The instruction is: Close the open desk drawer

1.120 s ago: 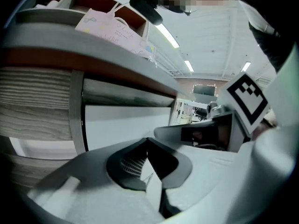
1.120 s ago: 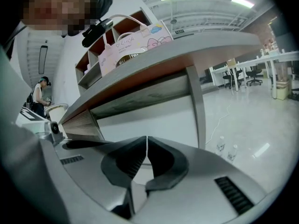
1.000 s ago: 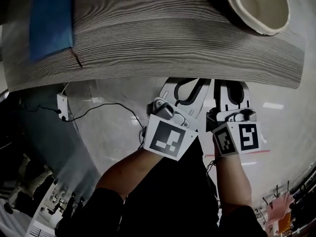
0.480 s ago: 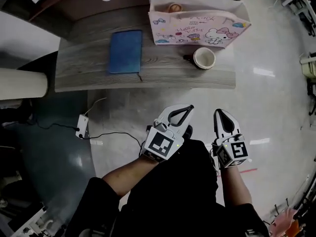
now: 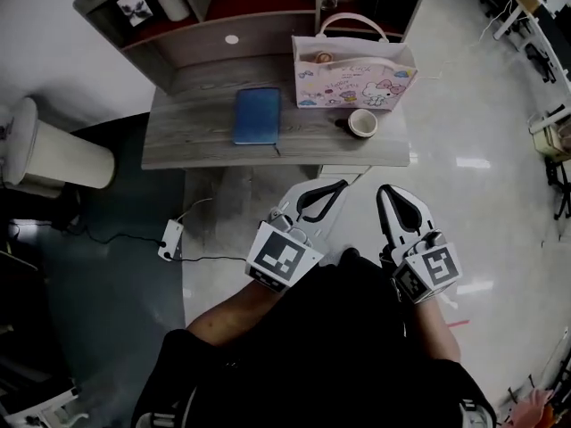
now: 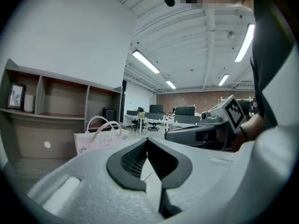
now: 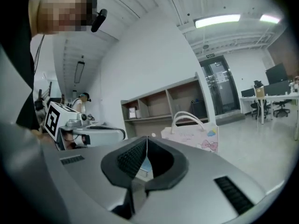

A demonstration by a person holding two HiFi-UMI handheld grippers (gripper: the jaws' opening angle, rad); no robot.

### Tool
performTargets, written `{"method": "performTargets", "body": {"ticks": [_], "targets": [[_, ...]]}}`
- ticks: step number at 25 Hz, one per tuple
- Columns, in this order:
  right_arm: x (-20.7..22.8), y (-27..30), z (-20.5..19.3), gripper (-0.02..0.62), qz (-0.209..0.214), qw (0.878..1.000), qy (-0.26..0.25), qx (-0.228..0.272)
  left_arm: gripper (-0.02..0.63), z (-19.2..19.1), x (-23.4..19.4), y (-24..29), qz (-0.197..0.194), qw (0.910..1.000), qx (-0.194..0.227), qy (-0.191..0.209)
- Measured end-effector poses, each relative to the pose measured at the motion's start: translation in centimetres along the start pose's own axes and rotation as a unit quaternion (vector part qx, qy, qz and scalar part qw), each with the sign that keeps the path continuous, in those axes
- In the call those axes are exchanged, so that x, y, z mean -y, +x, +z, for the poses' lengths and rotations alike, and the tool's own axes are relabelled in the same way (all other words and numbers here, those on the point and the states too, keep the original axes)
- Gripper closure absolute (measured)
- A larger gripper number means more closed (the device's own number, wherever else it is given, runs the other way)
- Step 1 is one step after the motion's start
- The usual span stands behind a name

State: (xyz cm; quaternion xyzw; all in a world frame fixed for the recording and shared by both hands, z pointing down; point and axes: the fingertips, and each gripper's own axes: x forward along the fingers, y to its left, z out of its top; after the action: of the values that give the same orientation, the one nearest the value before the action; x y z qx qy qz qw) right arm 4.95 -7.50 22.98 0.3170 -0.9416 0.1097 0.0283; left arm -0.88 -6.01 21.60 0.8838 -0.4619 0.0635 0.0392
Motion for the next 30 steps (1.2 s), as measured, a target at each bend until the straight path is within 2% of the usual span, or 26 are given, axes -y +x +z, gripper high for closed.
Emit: {"method": "performTargets", "body": {"ticks": [3, 7, 12, 14, 19, 25, 30], "targets": [[-2.5, -1.1, 2.3, 0.581, 0.048, 0.999, -0.013, 0.011, 0.598, 2.4, 1.7, -1.3, 0.001, 1.0, 0.006, -0.002], [-3.7, -3.2, 4.2, 0.581, 0.072, 0.995, -0.057, 0.028, 0.598, 5.0, 3.9, -1.9, 0.016, 0.9996, 0.013, 0.02], [-2.3, -7.5, 6.1, 0.583, 0.093, 0.993, -0.063, 0.044, 0.598, 7.5, 6.3, -1.3, 0.096, 0.9943, 0.041, 0.024], [-1.1, -9.7, 7.0, 0.583, 0.092, 0.992, -0.07, 0.048, 0.598, 8.1, 8.0, -0.6, 0.111, 0.9924, 0.048, 0.021], [2.9, -15.0, 8.2, 0.583, 0.086, 0.993, -0.069, 0.05, 0.598, 9.0, 13.0, 2.2, 0.12, 0.9911, 0.048, 0.034], [5.3, -18.8, 7.5, 0.583, 0.12, 0.99, -0.061, 0.044, 0.598, 8.2, 18.3, 5.2, 0.122, 0.9914, 0.03, 0.036], [6.2, -20.4, 7.2, 0.583, 0.142, 0.988, -0.047, 0.044, 0.598, 8.0, 20.3, 6.6, 0.13, 0.9908, 0.016, 0.035]]}}
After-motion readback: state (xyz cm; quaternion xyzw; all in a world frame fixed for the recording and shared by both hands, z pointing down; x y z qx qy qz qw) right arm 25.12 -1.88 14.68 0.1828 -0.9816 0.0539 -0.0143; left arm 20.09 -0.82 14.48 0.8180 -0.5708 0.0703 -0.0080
